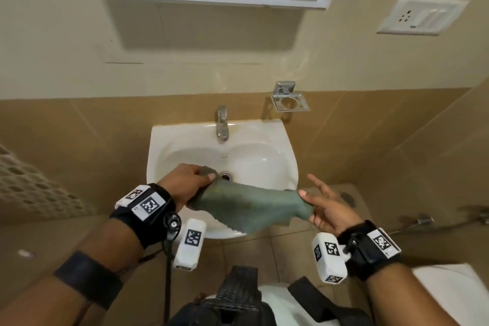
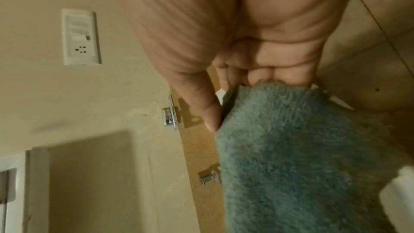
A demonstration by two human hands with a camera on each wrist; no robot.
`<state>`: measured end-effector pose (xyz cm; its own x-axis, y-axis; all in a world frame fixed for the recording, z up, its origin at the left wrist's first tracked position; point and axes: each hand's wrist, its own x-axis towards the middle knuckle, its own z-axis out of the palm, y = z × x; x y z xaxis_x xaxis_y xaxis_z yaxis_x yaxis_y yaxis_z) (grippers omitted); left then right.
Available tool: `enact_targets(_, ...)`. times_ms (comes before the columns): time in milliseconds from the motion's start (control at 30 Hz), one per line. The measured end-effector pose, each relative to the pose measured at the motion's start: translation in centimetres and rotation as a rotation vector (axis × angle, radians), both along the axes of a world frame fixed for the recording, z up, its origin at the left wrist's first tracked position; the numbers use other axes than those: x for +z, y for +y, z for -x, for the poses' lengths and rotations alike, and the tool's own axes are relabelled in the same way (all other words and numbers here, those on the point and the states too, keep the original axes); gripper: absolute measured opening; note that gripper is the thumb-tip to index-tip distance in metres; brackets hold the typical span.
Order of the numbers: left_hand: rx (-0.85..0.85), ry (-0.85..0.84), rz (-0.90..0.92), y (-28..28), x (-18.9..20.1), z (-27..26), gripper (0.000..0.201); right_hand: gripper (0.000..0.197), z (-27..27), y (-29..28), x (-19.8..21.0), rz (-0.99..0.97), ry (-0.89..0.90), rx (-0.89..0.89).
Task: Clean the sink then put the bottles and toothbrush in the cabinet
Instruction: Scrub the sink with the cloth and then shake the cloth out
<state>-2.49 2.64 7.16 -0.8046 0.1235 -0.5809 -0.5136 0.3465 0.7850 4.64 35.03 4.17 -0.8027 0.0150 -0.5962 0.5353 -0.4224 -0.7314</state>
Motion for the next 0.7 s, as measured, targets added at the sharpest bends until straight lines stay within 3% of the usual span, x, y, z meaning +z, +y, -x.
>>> enact_targets(100, 0.025, 0.131, -0.039, 0.0, 0.7, 1.0, 0.035, 0.053, -0.3, -0.2, 2.9, -0.221, 0.147, 0.061)
enact_targets(200, 0.017, 0.3, -0.068, 0.5, 1.8, 2.1, 0.063, 0.049, 0.0, 0.3, 5.9, -0.525, 0.333, 0.116)
enact_targets(367, -0.148, 0.646, 0.208, 2.1, 3.9, 4.1, 0.033, 0.024, 1.6, 3.2, 9.6, -1.065, 0.477, 0.074)
enact_targets(500, -0.095, 0.858, 0.173, 4.3, 5.5, 5.1, 0.021, 0.012, 2.8, 5.7, 11.0, -1.124, 0.6, 0.002)
enact_targets(633, -0.046, 1.158, 0.305, 6.6, 6.6, 6.7, 0.02, 0.014, 4.8, 8.9, 12.0, -1.228, 0.687, -0.007)
enact_targets(700, -0.022, 1.225, 0.335, 7.9, 6.8, 8.1, 0.016, 0.012, 6.8, 10.4, 12.0, -1.226, 0.724, 0.003)
